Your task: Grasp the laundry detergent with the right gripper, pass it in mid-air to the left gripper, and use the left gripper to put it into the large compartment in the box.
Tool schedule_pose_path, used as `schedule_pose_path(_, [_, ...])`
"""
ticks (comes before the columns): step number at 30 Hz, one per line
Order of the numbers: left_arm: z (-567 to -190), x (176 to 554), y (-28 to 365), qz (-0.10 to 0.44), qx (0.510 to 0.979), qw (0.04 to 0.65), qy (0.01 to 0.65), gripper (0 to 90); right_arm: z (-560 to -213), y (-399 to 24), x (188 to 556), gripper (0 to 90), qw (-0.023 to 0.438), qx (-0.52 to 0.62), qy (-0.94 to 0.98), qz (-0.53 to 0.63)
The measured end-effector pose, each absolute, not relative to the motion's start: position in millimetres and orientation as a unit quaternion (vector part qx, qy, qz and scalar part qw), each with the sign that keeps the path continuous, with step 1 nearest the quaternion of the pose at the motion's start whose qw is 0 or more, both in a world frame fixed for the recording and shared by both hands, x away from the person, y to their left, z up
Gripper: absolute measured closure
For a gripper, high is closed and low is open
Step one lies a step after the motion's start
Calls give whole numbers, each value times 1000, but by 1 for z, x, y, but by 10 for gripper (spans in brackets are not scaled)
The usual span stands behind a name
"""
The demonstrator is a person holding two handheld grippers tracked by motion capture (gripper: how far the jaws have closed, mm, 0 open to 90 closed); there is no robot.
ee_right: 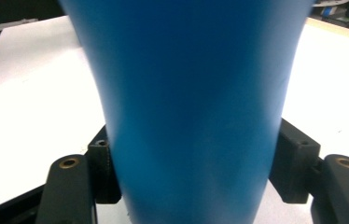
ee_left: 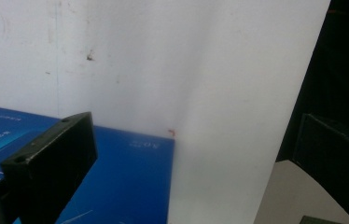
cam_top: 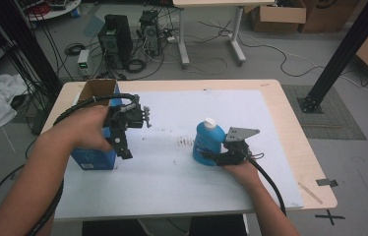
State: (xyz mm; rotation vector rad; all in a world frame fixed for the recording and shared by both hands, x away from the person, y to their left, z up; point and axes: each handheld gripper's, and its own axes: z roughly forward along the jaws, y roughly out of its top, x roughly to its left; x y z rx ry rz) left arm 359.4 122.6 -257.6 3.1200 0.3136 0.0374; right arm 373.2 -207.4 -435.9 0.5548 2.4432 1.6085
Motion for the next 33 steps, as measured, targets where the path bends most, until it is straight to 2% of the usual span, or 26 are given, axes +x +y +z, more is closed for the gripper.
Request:
schedule_pose_path(8, [-258,360,122,12,994,9,105,1,-436,-208,372,401,79,176,818,542])
schedule_pose_path(16, [-260,361,120,11,995,6,100,0,-434,-208,369,442,96,169,820,538])
schedule_pose_path(21, [-259,361,118,11,995,5,96,1,-430,-211,370,455,85,169,821,539])
schedule_pose_path(33, [-250,362,109,16,996,5,85,0,-367,-212,350,463,93,108,829,541])
